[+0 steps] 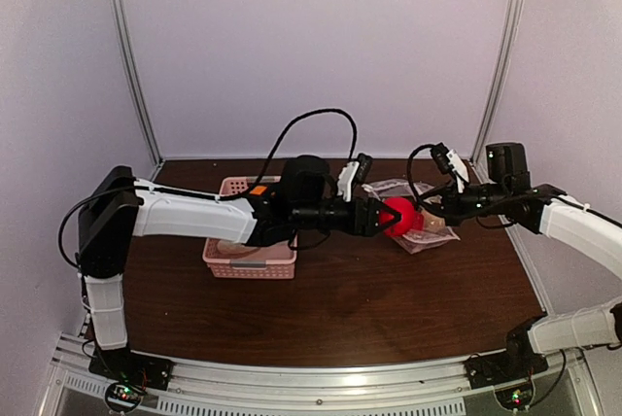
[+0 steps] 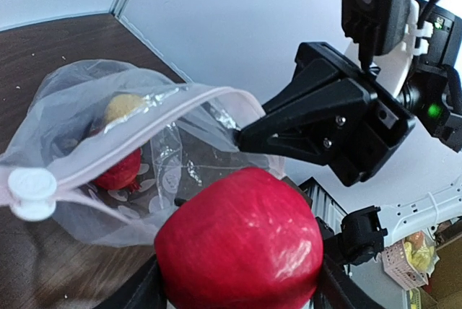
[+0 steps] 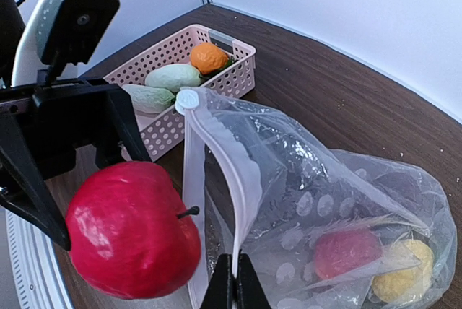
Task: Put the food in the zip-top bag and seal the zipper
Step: Place the fake fruit in the zipper food storage bag.
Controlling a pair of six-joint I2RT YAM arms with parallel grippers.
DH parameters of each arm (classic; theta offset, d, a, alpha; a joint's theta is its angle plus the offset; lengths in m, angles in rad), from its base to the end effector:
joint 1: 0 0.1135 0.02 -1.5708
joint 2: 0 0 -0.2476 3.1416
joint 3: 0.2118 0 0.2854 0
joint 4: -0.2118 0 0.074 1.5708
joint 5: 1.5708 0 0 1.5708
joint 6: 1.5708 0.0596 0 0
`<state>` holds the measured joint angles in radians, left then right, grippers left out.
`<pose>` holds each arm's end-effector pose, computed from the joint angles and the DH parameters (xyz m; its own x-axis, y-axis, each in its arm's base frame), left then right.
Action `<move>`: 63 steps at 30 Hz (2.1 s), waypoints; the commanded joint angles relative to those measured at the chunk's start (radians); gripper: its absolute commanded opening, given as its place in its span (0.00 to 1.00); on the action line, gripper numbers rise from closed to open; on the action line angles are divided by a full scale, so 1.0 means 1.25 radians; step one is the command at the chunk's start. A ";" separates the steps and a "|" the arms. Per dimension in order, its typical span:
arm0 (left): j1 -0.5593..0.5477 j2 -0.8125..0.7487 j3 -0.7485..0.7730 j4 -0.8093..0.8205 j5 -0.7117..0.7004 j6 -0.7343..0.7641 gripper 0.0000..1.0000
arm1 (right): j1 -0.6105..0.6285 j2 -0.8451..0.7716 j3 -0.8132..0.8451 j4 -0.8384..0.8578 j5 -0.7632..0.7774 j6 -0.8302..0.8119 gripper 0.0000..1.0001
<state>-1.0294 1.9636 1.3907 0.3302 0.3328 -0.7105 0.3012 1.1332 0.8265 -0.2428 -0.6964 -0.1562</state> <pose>0.2452 -0.4456 0.2101 -0.7287 0.0157 -0.6846 0.6571 0.2975 -0.6926 0.2764 0.1259 0.2482 -0.3760 -0.2418 -0.8945 -0.8184 0.5393 0.1983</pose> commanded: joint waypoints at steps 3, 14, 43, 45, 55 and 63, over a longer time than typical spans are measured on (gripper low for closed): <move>-0.005 0.067 0.089 0.084 -0.014 -0.064 0.54 | -0.004 0.006 -0.009 0.034 -0.083 0.030 0.00; -0.002 0.152 0.191 -0.061 -0.148 -0.202 0.46 | -0.004 -0.010 -0.010 0.038 -0.133 0.040 0.00; 0.016 0.321 0.335 0.059 -0.144 -0.460 0.46 | -0.005 -0.020 -0.010 0.040 -0.180 0.050 0.00; 0.017 0.328 0.340 0.051 -0.142 -0.452 0.52 | -0.005 -0.020 -0.011 0.044 -0.181 0.051 0.00; 0.015 0.257 0.331 -0.032 -0.125 -0.350 0.91 | -0.012 -0.020 -0.002 0.031 -0.169 0.036 0.00; 0.039 0.152 0.213 0.082 0.010 -0.323 0.92 | -0.033 -0.026 0.002 0.019 -0.157 0.023 0.00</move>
<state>-1.0023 2.2391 1.6855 0.3397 0.2348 -1.1763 0.2733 1.1248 0.8253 -0.2131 -0.8932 -0.1085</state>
